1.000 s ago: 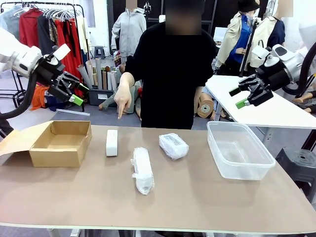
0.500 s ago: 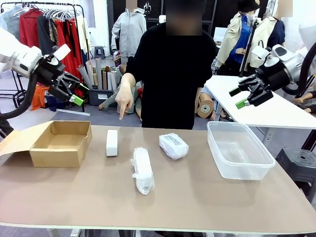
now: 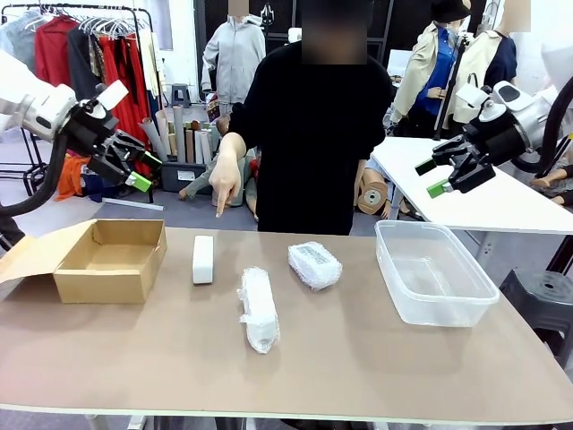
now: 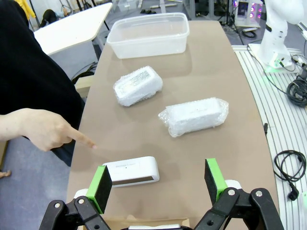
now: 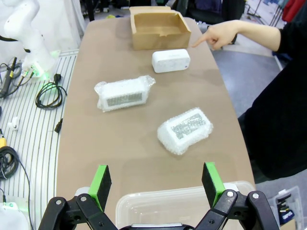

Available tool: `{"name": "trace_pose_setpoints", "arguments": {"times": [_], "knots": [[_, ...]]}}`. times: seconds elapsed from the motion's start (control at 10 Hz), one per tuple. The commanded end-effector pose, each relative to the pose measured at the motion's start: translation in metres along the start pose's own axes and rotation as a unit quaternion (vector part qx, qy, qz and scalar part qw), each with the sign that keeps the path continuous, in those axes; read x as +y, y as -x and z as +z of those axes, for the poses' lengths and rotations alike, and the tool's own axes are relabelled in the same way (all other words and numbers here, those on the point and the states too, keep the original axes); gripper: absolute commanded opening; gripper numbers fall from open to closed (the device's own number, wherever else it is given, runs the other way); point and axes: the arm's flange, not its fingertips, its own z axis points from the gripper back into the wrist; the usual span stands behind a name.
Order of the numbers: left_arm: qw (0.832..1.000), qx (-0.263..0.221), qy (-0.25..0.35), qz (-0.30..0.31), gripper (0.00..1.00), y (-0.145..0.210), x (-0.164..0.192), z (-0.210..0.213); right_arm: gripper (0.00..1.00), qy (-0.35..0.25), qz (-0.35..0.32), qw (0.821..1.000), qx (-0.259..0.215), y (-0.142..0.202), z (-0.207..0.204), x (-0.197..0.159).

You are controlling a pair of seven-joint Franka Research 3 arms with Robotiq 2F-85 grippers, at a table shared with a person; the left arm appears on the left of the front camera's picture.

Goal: Separate and place wrapped and unwrapped clocks.
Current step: Pick up the Digital clock indicated by the person.

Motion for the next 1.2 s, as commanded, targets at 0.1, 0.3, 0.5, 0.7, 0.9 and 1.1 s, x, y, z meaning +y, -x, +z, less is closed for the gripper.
{"name": "trace_pose_setpoints", "arguments": {"times": [0.1,0.3,0.5,0.7,0.9,1.1], "knots": [[1.0,0.001,-0.002,0.0,1.0,-0.001,-0.001,0.001,1.0,0.001,-0.004,1.0,-0.001,-0.01,-0.01,0.012],[1.0,0.001,-0.002,0.0,1.0,-0.001,-0.001,0.001,1.0,0.019,-0.042,0.999,0.029,-0.047,-0.026,0.025],[1.0,0.001,-0.002,0.0,1.0,-0.001,-0.001,0.001,1.0,0.047,-0.119,0.987,0.095,-0.085,-0.047,0.039],[1.0,0.001,-0.002,0.0,1.0,-0.001,-0.001,0.001,1.0,0.076,-0.161,0.969,0.171,-0.116,-0.066,0.046],[1.0,0.001,-0.002,0.0,1.0,-0.001,-0.001,0.001,1.0,0.085,-0.19,0.947,0.245,-0.149,-0.097,0.053],[1.0,0.001,-0.002,0.0,1.0,-0.001,-0.001,0.001,1.0,0.08,-0.223,0.936,0.259,-0.169,-0.127,0.05]]}}
